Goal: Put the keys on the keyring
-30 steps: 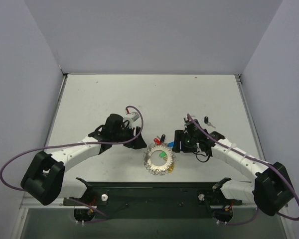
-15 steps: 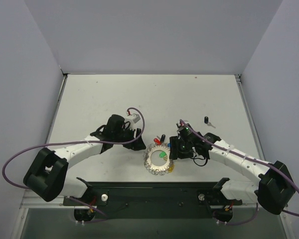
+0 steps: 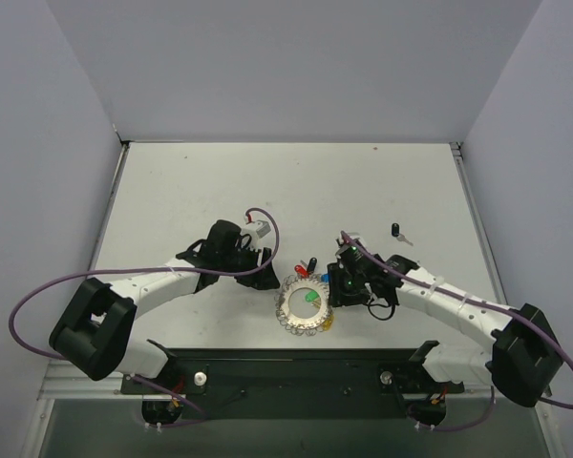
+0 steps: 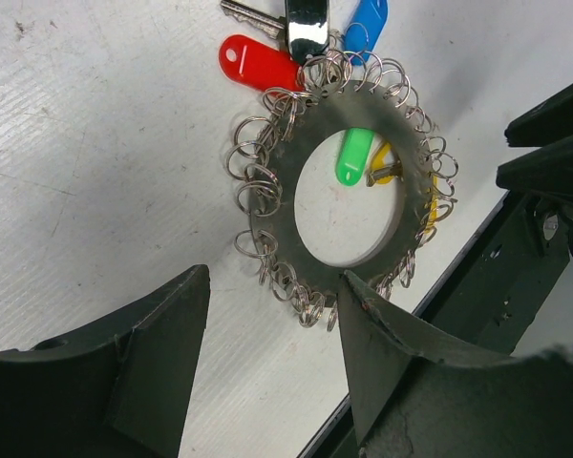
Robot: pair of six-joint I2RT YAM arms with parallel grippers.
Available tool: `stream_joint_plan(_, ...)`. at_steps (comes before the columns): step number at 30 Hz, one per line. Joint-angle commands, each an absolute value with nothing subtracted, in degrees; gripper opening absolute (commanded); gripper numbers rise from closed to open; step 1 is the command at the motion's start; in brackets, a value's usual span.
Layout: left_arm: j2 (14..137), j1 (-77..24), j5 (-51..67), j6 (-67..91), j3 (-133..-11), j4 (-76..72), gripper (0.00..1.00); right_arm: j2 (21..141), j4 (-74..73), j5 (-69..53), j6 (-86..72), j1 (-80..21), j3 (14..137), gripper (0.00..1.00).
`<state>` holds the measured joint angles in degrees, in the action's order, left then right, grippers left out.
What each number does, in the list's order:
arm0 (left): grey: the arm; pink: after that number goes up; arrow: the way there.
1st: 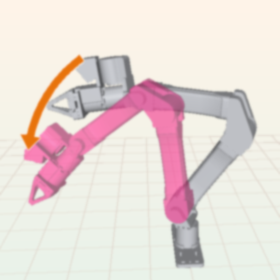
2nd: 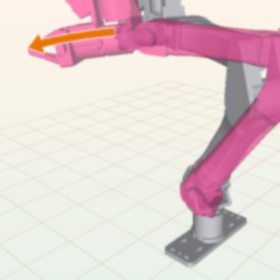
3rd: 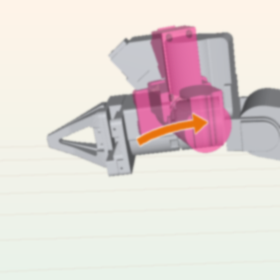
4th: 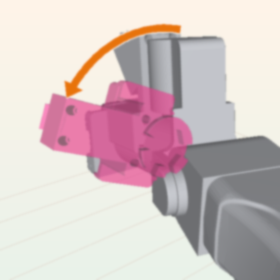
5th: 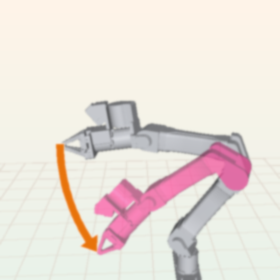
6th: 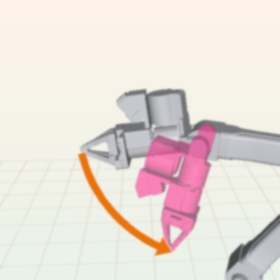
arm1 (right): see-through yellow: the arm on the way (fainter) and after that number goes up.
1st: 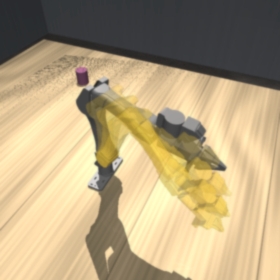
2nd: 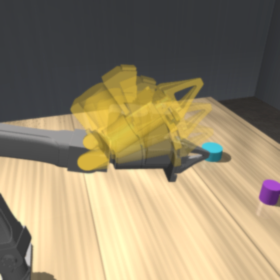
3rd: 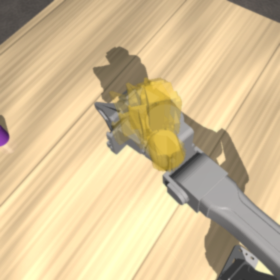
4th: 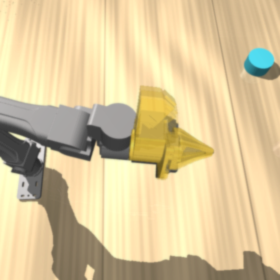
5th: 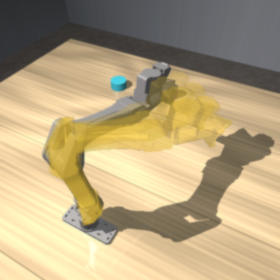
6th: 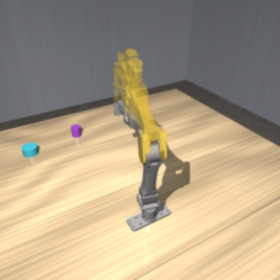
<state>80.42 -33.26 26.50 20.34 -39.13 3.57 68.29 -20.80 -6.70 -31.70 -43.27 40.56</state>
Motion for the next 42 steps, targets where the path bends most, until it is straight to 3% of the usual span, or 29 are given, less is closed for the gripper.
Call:
stream_joint_plan(1,79.37,-33.05,27.86,19.51,-41.22,2.02,0.65,70.75,-21.1,-5.54,-32.34,-43.59,41.13,0.32)
stream_joint_plan(13,79.28,-33.05,27.95,19.6,-40.78,2.02,0.65,74.79,-17.67,-7.03,-32.52,-43.59,40.61,0.28)
stream_joint_plan(22,78.57,-33.05,27.6,19.34,-40.69,2.72,0.65,78.31,-17.23,-7.82,-32.08,-43.51,40.87,0.18)
stream_joint_plan(26,78.31,-33.05,27.42,19.34,-40.69,2.99,0.65,78.31,-17.23,-8.09,-31.55,-43.59,40.96,0.0)
stream_joint_plan(42,73.66,-33.05,27.95,18.9,-39.2,1.67,0.65,74.45,-17.58,-12.47,-23.21,-43.59,43.95,0.0)
